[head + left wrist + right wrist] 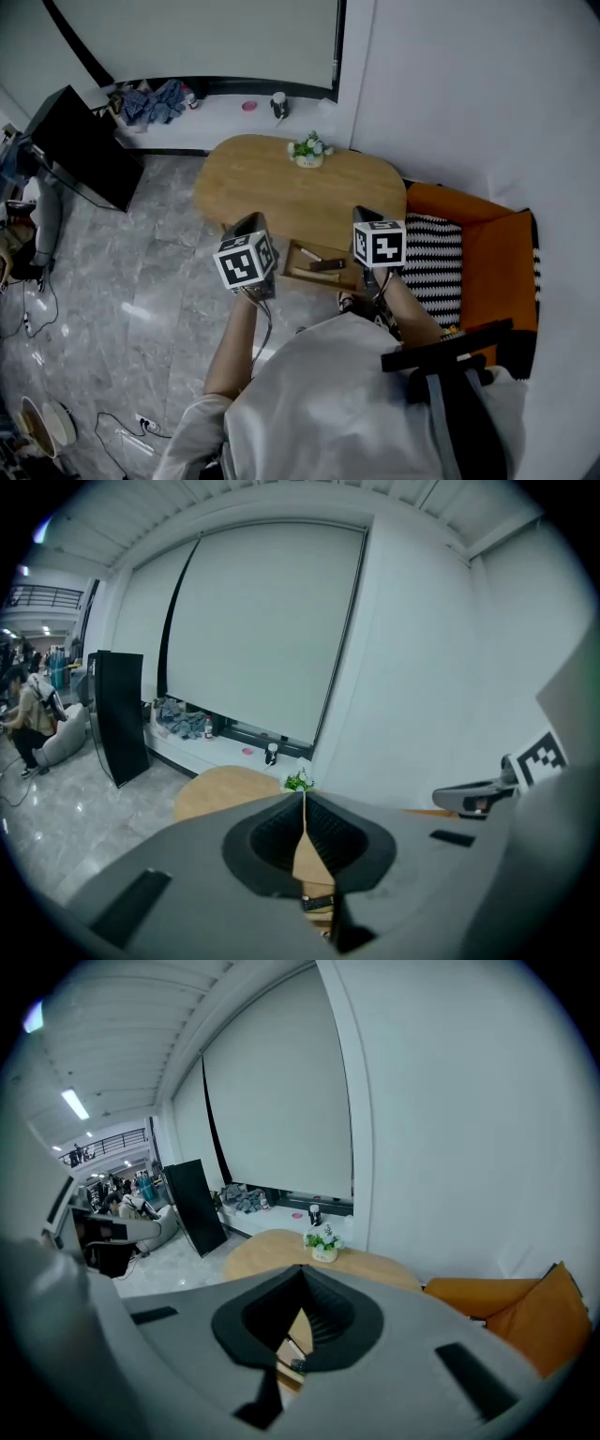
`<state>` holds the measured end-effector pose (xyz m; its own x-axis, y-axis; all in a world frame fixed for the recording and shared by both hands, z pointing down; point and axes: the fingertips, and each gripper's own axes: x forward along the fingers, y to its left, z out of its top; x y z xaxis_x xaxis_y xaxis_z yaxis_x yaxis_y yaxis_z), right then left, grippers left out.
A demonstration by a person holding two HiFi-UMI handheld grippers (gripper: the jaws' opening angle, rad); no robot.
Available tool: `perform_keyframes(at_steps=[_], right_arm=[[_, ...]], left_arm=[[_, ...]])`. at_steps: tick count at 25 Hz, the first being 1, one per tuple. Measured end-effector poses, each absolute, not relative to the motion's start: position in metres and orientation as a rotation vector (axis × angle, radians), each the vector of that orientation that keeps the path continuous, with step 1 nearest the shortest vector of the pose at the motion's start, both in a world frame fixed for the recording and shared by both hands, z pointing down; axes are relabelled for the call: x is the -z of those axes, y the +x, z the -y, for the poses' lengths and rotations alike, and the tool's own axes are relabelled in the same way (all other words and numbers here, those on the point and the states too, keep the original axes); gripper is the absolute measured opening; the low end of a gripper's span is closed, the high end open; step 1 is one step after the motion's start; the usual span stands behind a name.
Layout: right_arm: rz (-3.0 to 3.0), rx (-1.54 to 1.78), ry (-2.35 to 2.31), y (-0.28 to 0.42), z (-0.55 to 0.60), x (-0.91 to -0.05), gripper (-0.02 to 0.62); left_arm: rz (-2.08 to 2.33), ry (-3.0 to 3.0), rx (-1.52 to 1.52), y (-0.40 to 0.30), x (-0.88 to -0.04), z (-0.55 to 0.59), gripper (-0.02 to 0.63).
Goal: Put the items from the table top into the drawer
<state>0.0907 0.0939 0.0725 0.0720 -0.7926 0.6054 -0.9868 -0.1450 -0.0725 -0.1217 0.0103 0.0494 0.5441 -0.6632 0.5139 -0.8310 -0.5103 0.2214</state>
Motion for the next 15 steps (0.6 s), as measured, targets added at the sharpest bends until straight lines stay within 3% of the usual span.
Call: perform_keyframes(at_steps=[15], right_arm=[[1.76, -0.755, 2.008, 0.092, -0.09, -0.074, -0.009]], left_arm=[[1.187, 2.348, -0.549, -0.114, -0.061, -0.011, 0.014]])
